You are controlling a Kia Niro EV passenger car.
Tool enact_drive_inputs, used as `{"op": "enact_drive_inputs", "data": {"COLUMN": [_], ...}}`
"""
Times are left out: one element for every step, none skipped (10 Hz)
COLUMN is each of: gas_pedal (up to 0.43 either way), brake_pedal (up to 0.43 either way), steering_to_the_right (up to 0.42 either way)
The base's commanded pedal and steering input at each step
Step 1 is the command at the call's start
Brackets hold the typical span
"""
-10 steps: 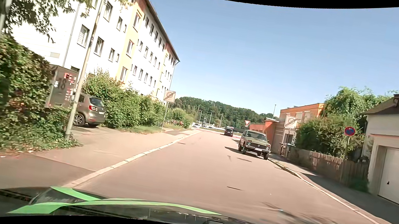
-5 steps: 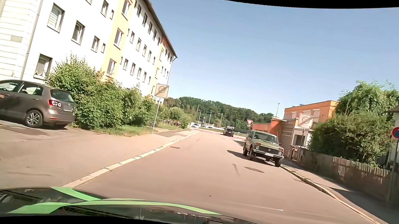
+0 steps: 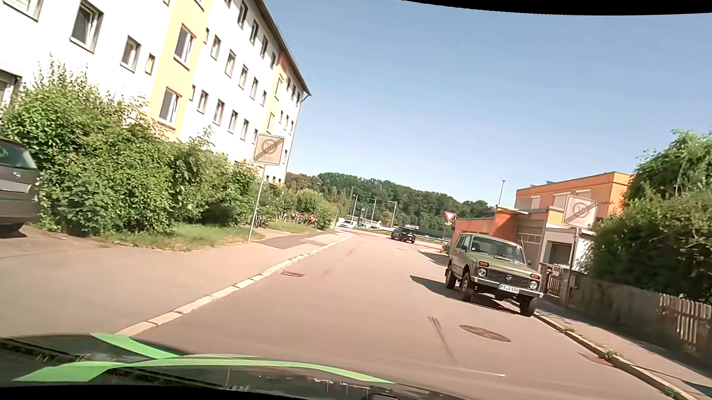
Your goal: Follow the waypoints while adhering to traffic rules and regulations
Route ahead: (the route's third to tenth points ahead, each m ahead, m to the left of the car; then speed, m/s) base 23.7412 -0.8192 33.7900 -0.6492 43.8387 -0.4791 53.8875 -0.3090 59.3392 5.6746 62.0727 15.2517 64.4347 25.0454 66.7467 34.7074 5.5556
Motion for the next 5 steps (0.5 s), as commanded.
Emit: {"op": "enact_drive_inputs", "data": {"gas_pedal": [0.059,0.059,0.067,0.067,0.067], "brake_pedal": [0.0,0.0,0.0,0.0,0.0], "steering_to_the_right": [0.009,0.009,0.009,0.009,0.009]}}
